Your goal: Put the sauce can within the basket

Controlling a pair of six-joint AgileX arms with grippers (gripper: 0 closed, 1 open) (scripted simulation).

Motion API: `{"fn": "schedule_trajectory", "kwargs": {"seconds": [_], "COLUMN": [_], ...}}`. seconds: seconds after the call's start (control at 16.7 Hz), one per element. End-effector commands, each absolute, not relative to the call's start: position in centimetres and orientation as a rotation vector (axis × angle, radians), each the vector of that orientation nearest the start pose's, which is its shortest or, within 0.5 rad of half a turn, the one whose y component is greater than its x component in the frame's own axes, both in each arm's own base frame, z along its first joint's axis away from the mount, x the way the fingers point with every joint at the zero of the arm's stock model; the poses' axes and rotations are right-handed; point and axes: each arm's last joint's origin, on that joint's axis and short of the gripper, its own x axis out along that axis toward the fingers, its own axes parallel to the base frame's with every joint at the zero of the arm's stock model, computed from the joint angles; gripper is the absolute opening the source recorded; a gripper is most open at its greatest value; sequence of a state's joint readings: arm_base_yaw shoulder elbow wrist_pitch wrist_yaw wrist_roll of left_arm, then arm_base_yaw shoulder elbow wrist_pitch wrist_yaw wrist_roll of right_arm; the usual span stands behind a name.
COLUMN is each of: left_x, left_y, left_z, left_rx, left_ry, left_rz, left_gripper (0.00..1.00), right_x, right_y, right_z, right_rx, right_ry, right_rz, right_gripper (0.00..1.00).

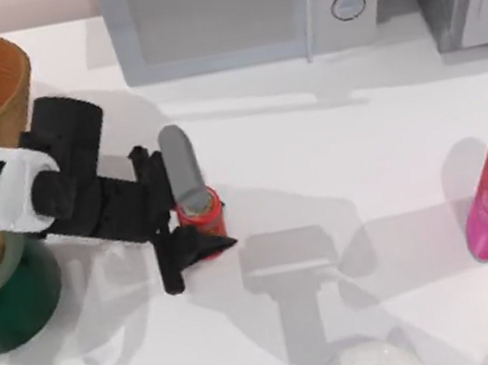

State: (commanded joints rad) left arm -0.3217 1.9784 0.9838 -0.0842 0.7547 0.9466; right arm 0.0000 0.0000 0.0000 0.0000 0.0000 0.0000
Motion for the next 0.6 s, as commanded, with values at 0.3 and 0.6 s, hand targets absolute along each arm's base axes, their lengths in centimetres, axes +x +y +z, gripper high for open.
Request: {"fn": "schedule_trajectory", "kwargs": {"seconds": [0.3,0.6], "left_x": [37.0,39.6], "left_y": [-11.5,-5.1], "left_z": [16.0,26.1], "left_rx": [0.520,0.367], "left_ry": [0.468,0.522], "left_rz": [-1.137,-0.674], "left_gripper": [0.00,0.00], "right_x": [10.6,10.6], "right_y": [-0.1,-0.1], "right_z": [16.0,16.0], "right_rx": [0.000,0.000], "right_ry": [0.000,0.000], "right_rz": [0.000,0.000], "right_gripper": [1.00,1.00]}}
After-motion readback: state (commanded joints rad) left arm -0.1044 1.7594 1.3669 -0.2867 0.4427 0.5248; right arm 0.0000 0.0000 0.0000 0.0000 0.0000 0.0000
